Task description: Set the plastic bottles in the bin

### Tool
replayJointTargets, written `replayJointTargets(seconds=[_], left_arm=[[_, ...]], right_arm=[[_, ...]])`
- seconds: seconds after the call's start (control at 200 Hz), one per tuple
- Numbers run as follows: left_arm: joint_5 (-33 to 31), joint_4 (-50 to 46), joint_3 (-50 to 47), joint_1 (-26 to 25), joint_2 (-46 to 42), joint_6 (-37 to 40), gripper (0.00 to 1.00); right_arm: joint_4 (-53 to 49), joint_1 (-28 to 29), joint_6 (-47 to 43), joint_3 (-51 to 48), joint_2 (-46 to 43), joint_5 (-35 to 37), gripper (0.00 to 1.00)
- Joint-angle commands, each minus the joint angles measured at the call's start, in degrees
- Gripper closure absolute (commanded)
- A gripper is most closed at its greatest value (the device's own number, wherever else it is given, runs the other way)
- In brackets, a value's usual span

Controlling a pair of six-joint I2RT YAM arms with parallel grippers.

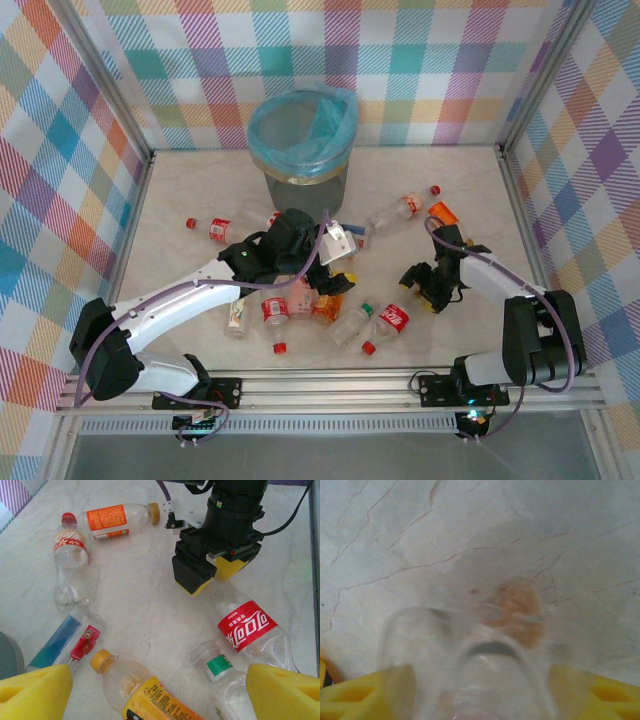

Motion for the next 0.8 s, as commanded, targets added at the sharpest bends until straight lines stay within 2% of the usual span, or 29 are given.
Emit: replayJointTargets(seconds=[0.0,0.235,0.42,0.595,0.795], left_arm=[[-1.01,1.55,-1.02,-0.98,-1.03,1.41,0.10],[-3.43,4.37,-0.98,-0.98,-1.11,0.89,0.11],[-9.02,6.37,2.85,-0.76,-2.22,-2.09,0.11],[-13.98,6.96,7.94,1.03,-3.35,-10.44,0.12],[-18.51,2.59,17.26,4.29,-4.61,-20.44,0.15]], right_arm=[[0.99,-0.29,-1.11,1.67,0.50,-0.11,0.38],[-3.14,-0.60,-5.21,6.06,-4.40,3.57,0.45],[-5.31,-0.51,-9.84,14.30,-11.47,4.28,0.51],[-2.77,-0.11,-14.05,25.21,-16.30,4.00,0.56],[3.19,3.90,-18.45,41.09,-13.38,5.68,0.59]])
